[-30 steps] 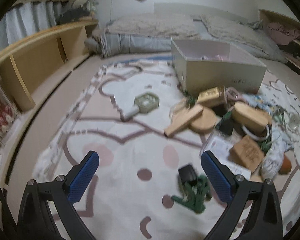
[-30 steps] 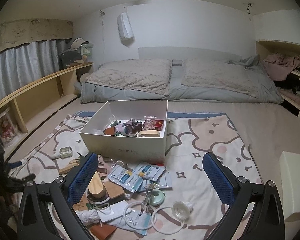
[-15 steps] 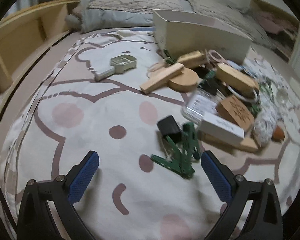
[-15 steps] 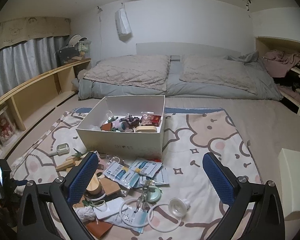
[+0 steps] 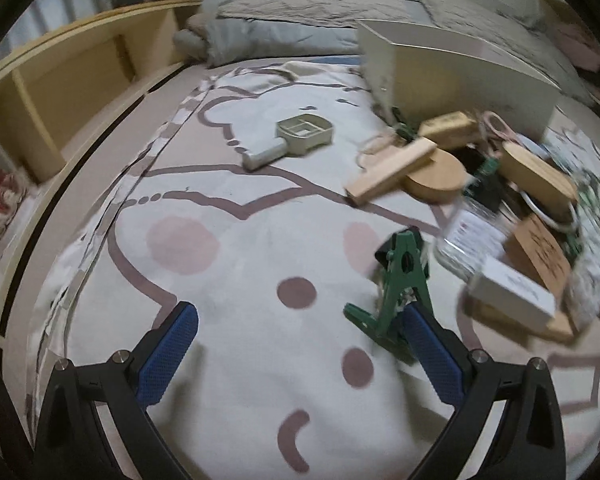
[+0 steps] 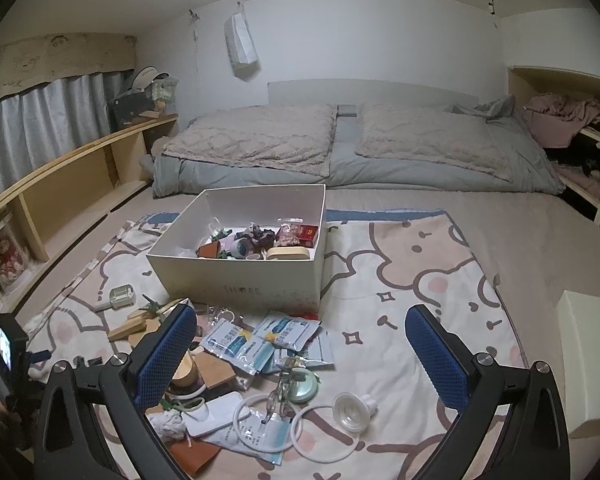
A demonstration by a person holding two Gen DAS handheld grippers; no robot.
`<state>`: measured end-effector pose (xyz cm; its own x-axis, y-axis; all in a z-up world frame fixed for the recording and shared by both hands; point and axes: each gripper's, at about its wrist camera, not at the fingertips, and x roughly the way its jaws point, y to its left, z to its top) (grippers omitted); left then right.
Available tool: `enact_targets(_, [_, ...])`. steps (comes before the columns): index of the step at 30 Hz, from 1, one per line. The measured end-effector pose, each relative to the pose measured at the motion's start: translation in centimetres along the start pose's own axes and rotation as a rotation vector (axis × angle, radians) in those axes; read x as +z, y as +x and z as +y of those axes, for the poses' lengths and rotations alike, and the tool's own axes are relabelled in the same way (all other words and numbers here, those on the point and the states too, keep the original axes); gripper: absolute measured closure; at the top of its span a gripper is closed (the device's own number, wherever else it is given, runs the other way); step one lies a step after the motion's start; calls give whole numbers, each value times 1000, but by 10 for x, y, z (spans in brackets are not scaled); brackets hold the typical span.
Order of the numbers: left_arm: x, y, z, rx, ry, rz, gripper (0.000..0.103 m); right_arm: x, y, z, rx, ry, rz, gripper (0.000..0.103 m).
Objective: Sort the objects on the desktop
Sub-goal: 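Move the left tool down toward a green clothespin on the blanket, then lower the left tool over the green clothespin while the right tool approaches the clear cup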
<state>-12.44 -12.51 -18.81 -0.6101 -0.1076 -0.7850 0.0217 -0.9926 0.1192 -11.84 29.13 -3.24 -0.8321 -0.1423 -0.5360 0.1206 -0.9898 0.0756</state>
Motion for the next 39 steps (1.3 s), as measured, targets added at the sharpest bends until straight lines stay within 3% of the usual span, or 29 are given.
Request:
enact_targets(15, [24, 18, 30, 75, -193, -22, 0, -2, 13, 0, 9, 0, 34, 0])
enact_targets(30, [23, 18, 72, 185, -374, -15, 0, -4, 16, -6, 11, 17, 48, 0])
enact_targets(39, [27, 7, 72, 167, -370, -58, 0, -4, 17, -8, 12, 24, 45, 0])
